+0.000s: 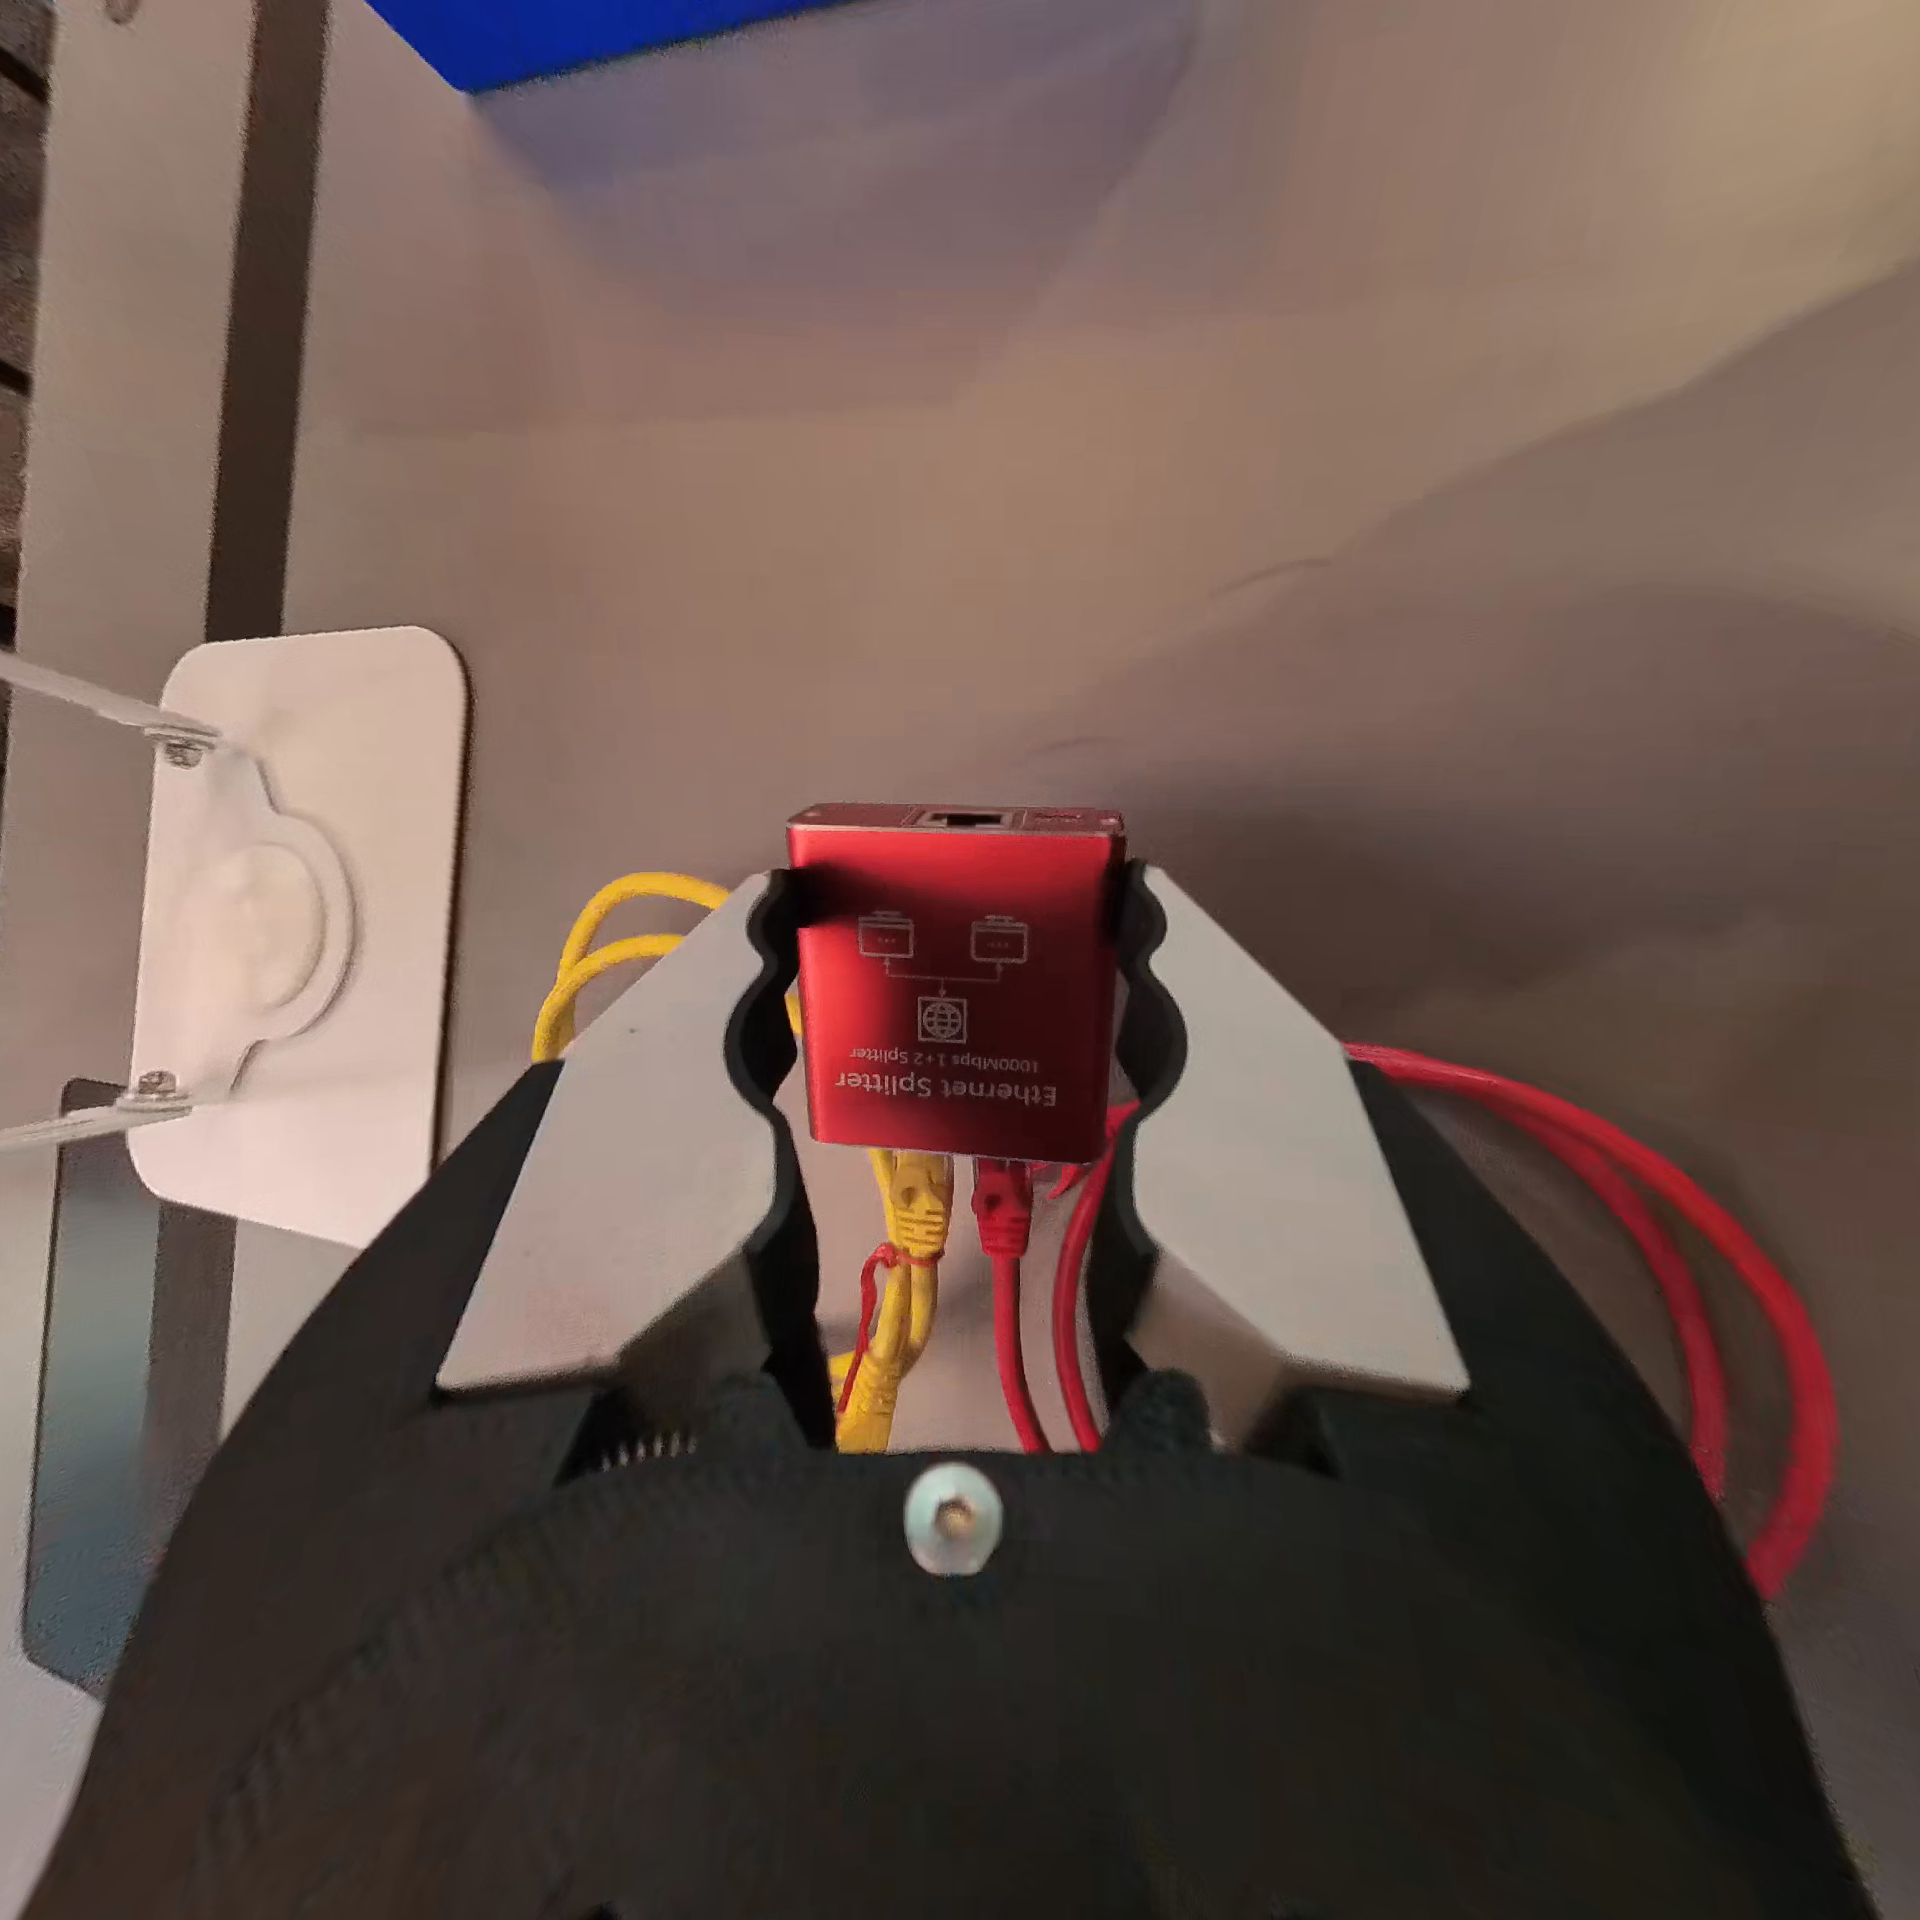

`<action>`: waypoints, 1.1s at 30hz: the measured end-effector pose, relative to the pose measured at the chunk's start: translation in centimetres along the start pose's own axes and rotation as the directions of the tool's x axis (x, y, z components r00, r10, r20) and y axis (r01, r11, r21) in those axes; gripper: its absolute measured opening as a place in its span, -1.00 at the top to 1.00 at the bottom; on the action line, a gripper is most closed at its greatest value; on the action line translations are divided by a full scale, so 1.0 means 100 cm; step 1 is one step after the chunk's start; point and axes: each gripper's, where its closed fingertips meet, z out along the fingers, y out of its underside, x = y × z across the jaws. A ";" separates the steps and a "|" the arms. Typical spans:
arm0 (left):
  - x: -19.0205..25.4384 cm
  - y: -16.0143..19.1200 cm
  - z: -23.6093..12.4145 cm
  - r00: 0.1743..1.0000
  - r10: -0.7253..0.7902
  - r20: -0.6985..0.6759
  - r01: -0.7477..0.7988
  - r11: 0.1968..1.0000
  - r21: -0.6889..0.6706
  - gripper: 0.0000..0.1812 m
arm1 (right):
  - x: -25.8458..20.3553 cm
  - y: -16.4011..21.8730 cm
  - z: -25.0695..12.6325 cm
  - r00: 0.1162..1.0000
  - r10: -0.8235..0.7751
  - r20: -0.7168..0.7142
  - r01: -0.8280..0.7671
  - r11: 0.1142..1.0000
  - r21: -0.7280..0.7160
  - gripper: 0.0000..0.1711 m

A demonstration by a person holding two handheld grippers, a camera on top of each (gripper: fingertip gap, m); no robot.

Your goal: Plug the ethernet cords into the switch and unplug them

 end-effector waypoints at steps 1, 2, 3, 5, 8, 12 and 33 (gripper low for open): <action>-0.004 -0.003 -0.008 1.000 -0.016 -0.006 0.017 1.000 0.024 0.34 | -0.002 0.001 0.005 1.000 0.001 0.015 -0.001 1.000 -0.001 0.88; -0.008 -0.007 -0.015 0.999 -0.034 -0.009 0.034 0.998 0.047 0.34 | -0.004 0.002 0.010 1.000 0.001 0.029 -0.001 1.000 -0.005 0.88; -0.012 -0.010 -0.022 0.999 -0.050 -0.013 0.050 0.996 0.069 0.34 | -0.006 0.005 0.016 0.999 0.002 0.042 -0.002 1.000 -0.013 0.88; -0.016 -0.016 -0.033 0.997 -0.073 -0.027 0.075 0.991 0.114 0.34 | -0.010 0.010 0.028 0.998 0.005 0.068 -0.002 0.999 -0.036 0.88; -0.014 -0.017 -0.036 0.997 -0.062 -0.040 0.067 0.990 0.122 0.34 | -0.015 0.017 0.042 0.995 0.005 0.099 0.001 0.998 -0.063 0.88; -0.007 -0.019 -0.034 0.997 -0.045 -0.063 0.053 0.990 0.134 0.34 | -0.021 0.030 0.055 0.992 0.001 0.127 0.015 0.993 -0.121 0.88; 0.004 -0.035 -0.038 0.991 -0.023 -0.129 0.044 0.986 0.161 0.34 | -0.034 0.044 0.066 0.981 0.007 0.196 0.026 0.986 -0.164 0.88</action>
